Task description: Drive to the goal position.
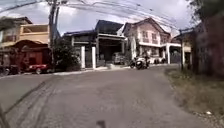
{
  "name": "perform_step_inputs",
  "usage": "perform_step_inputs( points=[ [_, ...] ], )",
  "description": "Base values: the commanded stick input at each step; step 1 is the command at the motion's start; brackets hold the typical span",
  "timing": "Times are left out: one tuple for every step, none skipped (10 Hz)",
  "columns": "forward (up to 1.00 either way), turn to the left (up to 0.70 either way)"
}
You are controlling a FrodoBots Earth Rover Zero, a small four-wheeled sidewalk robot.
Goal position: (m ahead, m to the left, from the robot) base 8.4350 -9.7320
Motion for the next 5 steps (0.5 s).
perform_step_inputs(
  points=[
    [0.7,0.0],
    [0.7,0.0],
    [0.7,0.0],
    [0.7,-0.01],
    [0.7,-0.12]
  ],
)
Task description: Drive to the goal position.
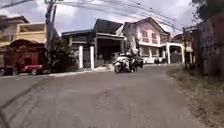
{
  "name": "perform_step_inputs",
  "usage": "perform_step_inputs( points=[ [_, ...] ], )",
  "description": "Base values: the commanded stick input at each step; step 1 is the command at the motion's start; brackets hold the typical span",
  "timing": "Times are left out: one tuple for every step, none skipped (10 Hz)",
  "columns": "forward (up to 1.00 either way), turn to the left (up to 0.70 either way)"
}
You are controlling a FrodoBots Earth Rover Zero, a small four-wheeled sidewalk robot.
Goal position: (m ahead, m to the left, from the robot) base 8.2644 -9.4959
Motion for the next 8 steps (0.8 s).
perform_step_inputs(
  points=[
    [0.7,-0.28],
    [0.7,-0.33],
    [0.7,-0.33],
    [0.7,-0.19],
    [0.7,0.0],
    [0.7,0.0],
    [0.7,0.0],
    [0.7,0.0]
  ],
)
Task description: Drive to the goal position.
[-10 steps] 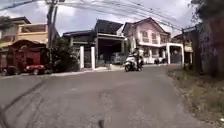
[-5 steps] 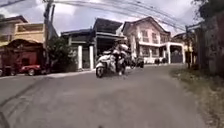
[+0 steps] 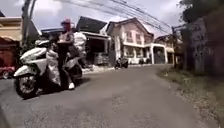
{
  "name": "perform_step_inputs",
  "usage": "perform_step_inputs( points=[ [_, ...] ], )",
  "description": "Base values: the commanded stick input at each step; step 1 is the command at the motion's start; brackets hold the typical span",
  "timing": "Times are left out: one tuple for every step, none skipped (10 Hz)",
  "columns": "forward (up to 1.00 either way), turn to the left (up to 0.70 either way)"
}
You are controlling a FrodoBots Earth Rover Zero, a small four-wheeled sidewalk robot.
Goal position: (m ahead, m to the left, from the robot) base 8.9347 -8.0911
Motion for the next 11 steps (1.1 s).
perform_step_inputs(
  points=[
    [0.7,0.0],
    [0.7,0.0],
    [0.7,0.0],
    [0.7,0.0],
    [0.7,0.0],
    [0.7,0.0],
    [0.7,0.0],
    [0.7,0.0],
    [0.7,0.0],
    [0.7,0.0],
    [0.7,0.0]
  ],
)
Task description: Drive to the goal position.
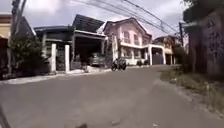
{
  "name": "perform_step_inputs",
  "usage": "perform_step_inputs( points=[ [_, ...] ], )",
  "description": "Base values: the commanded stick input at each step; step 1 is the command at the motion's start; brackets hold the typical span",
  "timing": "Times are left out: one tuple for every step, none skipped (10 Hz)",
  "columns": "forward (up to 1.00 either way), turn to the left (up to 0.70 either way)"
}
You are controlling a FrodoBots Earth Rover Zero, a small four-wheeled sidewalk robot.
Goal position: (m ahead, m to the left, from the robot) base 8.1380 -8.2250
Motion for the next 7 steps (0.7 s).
perform_step_inputs(
  points=[
    [0.7,0.0],
    [0.7,0.0],
    [0.7,0.0],
    [0.7,0.0],
    [0.7,0.0],
    [0.7,0.0],
    [0.7,0.0]
  ],
)
